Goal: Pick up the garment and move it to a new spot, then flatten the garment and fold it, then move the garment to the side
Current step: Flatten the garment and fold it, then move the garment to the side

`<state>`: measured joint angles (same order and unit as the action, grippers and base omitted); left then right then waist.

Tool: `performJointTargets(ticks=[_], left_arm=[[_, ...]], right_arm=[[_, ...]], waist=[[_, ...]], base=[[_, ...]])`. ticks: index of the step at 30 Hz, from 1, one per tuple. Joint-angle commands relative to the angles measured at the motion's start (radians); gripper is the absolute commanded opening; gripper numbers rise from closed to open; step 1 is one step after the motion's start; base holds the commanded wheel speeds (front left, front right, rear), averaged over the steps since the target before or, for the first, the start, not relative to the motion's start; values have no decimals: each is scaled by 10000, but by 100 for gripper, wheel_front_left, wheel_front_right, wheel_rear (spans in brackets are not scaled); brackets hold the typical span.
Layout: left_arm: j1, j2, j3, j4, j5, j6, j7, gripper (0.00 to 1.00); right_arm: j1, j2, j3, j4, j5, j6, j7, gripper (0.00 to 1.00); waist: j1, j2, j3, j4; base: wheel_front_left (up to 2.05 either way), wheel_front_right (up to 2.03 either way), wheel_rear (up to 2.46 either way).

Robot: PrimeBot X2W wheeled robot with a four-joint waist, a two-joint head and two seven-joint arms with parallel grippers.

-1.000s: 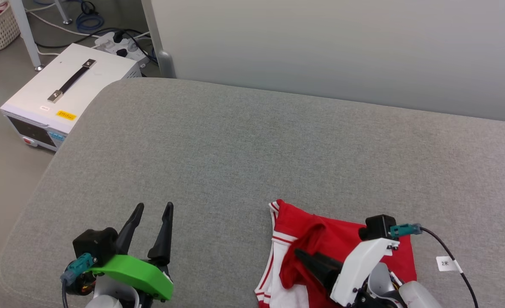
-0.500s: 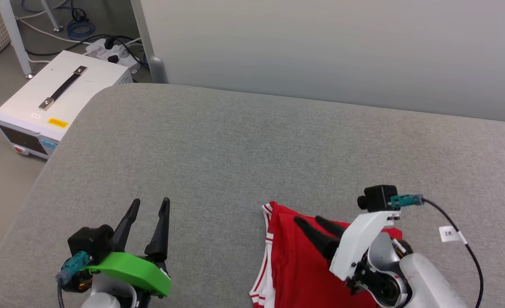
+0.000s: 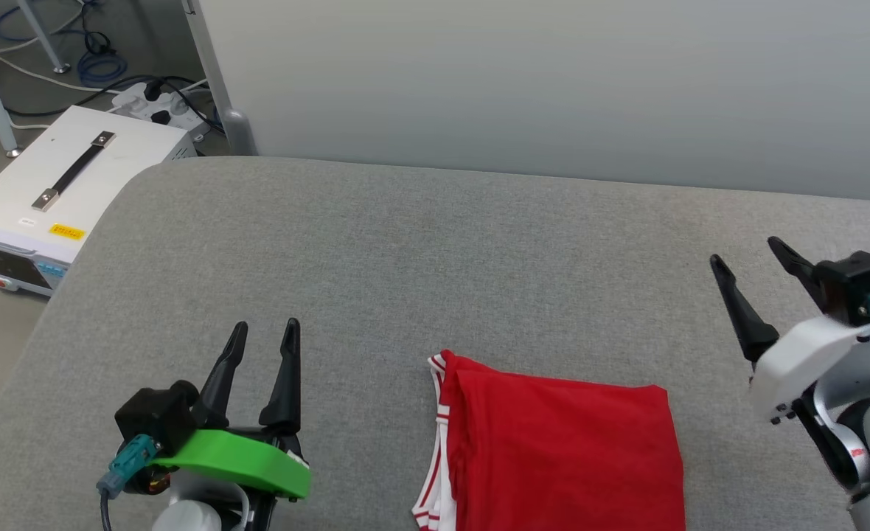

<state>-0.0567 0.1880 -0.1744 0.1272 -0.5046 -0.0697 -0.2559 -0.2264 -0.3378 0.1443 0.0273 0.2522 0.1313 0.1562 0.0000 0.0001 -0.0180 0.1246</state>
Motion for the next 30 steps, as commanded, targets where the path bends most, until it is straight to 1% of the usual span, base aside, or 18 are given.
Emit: performJointTargets(ticks=[1, 5, 9, 12, 16, 17, 22, 30], left_arm=[[213, -117, 88, -66, 174, -99, -59, 100], [391, -378, 262, -203, 437, -219, -59, 100], [520, -569, 417, -240, 654, -323, -59, 100], [549, -657, 531, -222, 790, -393, -59, 100], [572, -743, 663, -218, 1007, -465, -59, 100], [604, -780, 701, -245, 1214, -512, -59, 100], [605, -836, 771, -273, 1533, -568, -59, 100], [568, -922, 836, -253, 1716, -599, -59, 100]], right_arm=[[290, -110, -152, -99, -167, -6, -239, 100], [901, -114, -789, -465, -559, -6, -911, 100], [1562, 263, -1412, -834, -835, -6, -1653, 100], [2057, 697, -1846, -1109, -925, -6, -2200, 100], [2649, 1224, -2133, -1326, -1022, -6, -2743, 100], [2972, 1553, -2241, -1367, -1109, -6, -2981, 100], [3288, 1987, -2189, -1399, -1274, -6, -3202, 100], [3272, 2201, -2193, -1314, -1294, -6, -3225, 100]], waist=[[0, -1, -5, -40], [0, -1, -6, -131], [0, -1, 0, -198], [0, -1, 41, -233], [0, -1, 69, -261], [0, -1, 89, -276], [0, -1, 133, -289], [0, -1, 145, -281]], base=[[0, 0, 0], [0, 0, 0], [0, 0, 0], [0, 0, 0], [0, 0, 0], [0, 0, 0], [0, 0, 0], [0, 0, 0]])
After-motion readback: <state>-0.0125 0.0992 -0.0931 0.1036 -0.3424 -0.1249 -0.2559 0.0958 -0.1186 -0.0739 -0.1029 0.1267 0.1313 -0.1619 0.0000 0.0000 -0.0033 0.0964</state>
